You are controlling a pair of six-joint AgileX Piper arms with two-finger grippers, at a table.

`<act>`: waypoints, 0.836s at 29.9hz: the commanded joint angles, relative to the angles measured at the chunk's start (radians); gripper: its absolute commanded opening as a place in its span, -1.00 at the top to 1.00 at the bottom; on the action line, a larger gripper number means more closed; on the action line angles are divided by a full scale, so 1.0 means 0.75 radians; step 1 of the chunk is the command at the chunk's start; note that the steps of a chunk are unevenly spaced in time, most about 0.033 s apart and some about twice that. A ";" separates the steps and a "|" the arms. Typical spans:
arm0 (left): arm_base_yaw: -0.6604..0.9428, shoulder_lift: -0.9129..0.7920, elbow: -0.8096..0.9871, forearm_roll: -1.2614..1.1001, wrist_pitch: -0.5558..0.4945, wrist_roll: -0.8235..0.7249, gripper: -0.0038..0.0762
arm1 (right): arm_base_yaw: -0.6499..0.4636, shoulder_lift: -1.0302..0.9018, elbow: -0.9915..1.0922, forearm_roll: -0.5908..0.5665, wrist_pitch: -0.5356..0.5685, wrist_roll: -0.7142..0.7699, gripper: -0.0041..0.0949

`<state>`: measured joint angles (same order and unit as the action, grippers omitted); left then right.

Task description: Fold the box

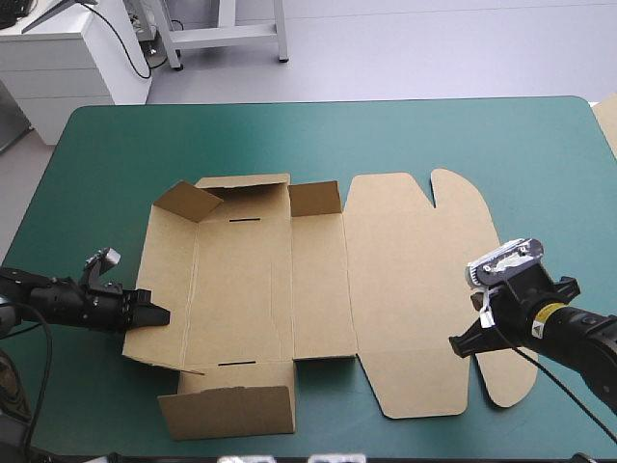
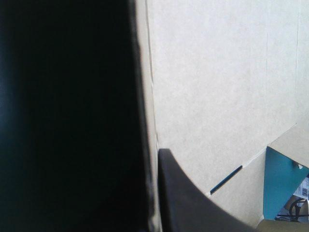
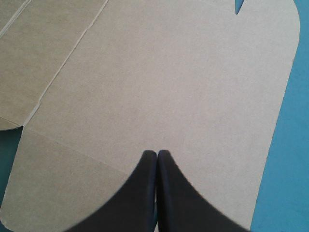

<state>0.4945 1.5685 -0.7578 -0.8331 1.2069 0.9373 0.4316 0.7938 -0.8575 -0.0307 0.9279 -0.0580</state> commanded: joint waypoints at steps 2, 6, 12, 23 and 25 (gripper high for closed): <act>-0.012 -0.038 -0.033 -0.143 0.030 0.057 0.92 | -0.009 -0.009 -0.036 0.002 -0.061 -0.008 0.96; -0.046 -0.043 -0.101 -0.152 0.058 0.057 0.92 | -0.009 -0.009 -0.036 0.002 -0.056 -0.008 0.96; -0.185 -0.109 -0.294 -0.120 0.032 0.047 0.92 | -0.009 -0.009 -0.036 -0.013 -0.056 -0.008 0.96; -0.603 -0.127 -0.889 0.328 0.012 -0.274 0.92 | -0.009 -0.009 -0.055 -0.081 -0.070 0.008 0.96; -0.695 -0.127 -0.988 0.409 -0.039 -0.309 0.92 | -0.009 -0.009 -0.085 -0.088 -0.067 0.010 0.96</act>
<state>0.0457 1.5166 -1.3843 -0.5536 1.2188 0.7335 0.4316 0.7938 -0.8653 -0.0730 0.9288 -0.0542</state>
